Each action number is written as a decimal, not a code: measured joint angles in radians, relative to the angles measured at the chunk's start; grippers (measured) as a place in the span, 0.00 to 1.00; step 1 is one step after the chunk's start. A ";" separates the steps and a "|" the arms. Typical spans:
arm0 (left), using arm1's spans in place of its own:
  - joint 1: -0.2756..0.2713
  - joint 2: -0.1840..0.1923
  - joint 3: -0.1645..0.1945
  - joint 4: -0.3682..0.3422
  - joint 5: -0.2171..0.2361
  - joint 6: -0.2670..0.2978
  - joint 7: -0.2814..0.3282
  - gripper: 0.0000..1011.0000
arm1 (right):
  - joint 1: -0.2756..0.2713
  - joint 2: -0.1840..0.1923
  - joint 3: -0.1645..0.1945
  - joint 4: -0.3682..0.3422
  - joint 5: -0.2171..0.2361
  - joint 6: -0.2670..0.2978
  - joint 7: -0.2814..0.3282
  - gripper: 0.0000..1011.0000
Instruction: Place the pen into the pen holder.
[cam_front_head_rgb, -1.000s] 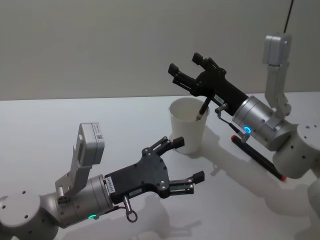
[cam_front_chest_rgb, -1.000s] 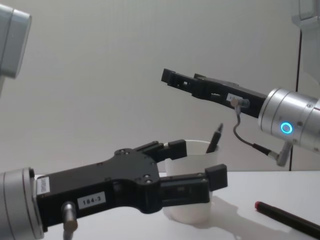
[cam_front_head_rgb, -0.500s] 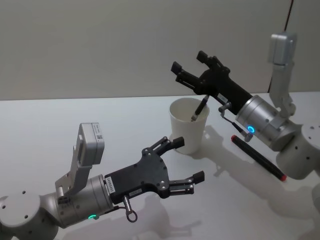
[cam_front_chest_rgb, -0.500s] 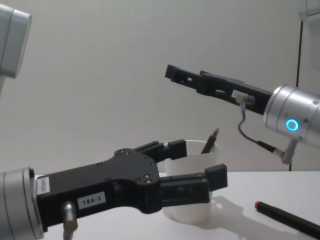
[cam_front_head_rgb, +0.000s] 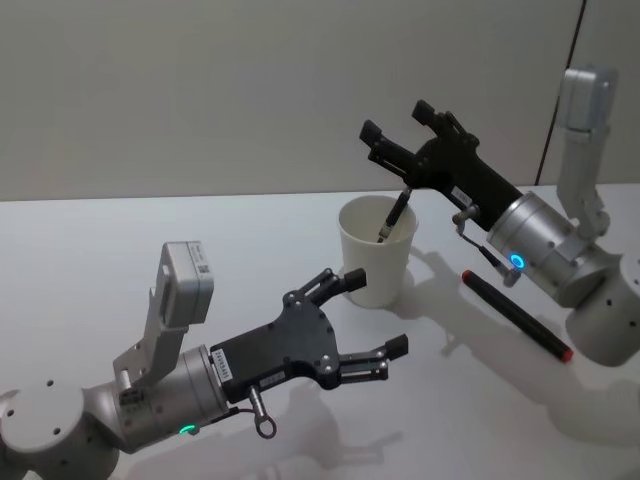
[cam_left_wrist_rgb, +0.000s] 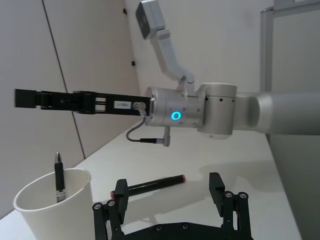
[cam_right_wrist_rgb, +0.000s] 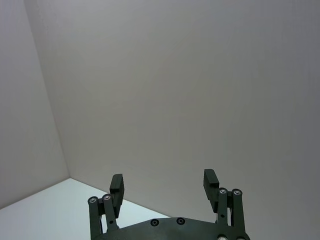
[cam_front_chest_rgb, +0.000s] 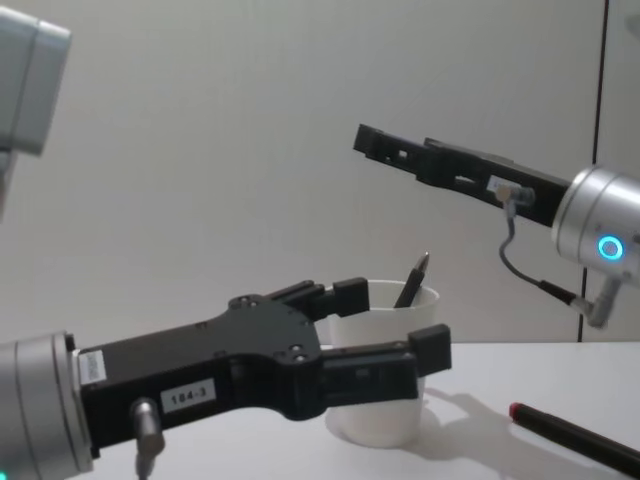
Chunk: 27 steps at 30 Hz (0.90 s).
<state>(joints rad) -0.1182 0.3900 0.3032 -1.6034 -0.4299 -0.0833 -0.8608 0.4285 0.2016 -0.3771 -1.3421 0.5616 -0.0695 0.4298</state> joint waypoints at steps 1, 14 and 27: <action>-0.001 0.000 0.001 0.000 0.002 0.001 0.007 0.99 | -0.003 0.001 0.001 -0.003 -0.002 0.001 -0.003 0.99; -0.024 -0.002 0.031 -0.004 0.046 0.020 0.172 0.99 | -0.115 0.035 0.040 -0.110 -0.072 0.028 -0.094 0.99; -0.048 -0.003 0.061 -0.009 0.091 0.040 0.340 0.99 | -0.250 0.077 0.086 -0.239 -0.155 0.059 -0.205 0.99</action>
<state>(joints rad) -0.1661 0.3866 0.3638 -1.6129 -0.3385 -0.0434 -0.5213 0.1788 0.2783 -0.2916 -1.5812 0.4061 -0.0102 0.2250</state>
